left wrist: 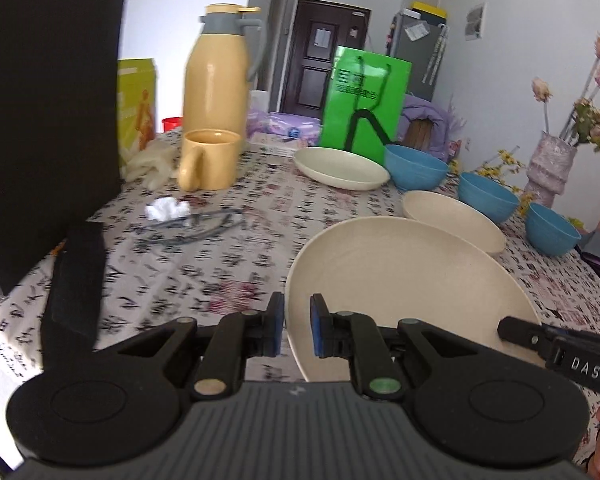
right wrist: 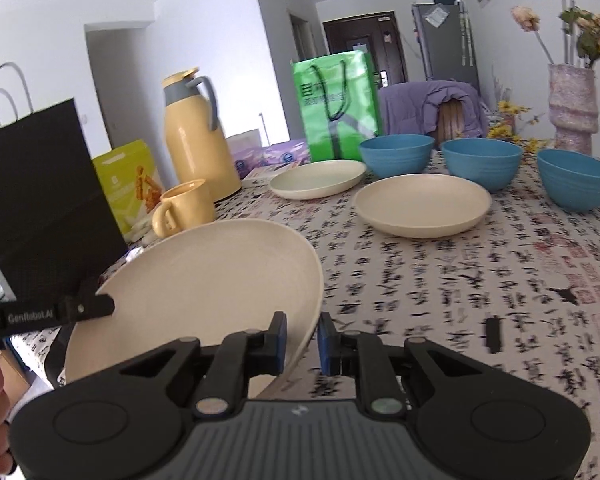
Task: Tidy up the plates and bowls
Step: 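Lift and carry the cream plate with both grippers toward the pink suitcase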
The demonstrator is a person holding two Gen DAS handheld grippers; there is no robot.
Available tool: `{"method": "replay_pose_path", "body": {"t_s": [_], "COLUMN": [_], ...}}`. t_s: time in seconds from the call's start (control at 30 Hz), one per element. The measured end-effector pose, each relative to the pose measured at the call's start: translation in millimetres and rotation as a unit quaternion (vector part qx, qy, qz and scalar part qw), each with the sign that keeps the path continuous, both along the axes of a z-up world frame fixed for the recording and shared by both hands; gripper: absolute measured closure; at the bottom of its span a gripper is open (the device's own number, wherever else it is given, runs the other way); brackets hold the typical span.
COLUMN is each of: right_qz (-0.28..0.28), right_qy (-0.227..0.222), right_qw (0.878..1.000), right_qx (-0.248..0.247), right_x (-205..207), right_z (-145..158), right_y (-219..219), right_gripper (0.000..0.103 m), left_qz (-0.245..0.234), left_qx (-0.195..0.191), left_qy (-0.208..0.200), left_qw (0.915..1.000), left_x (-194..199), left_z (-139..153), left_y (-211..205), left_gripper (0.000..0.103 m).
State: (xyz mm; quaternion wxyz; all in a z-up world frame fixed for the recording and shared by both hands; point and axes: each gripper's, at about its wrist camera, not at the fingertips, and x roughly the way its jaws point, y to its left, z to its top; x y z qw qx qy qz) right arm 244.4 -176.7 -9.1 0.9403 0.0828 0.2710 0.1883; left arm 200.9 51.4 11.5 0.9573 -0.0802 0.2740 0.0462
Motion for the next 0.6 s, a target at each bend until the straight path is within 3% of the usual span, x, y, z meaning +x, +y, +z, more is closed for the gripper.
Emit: {"method": "replay_pose_path", "body": {"t_s": [0.4,0.6], "right_qz": [-0.113,-0.176], "right_qy": [0.006,0.016], "right_qw": [0.993,0.983], "right_qx": [-0.018,-0.046], "right_x": [5.0,12.9], "right_z": [-19.3,-25.6], "right_y": [-140.9,-220.5], "right_gripper": [0.087,0.087], "left_qz": [-0.102,-0.158], "left_qx": [0.002,-0.034], "left_qy": [-0.001,0.010], "left_qw": [0.9948,0.9868], "left_x": [42.5,70.7], "left_z": [-14.7,-35.4], "left_y": [-143.1,-219.4], "left_gripper": [0.089,0.089]}}
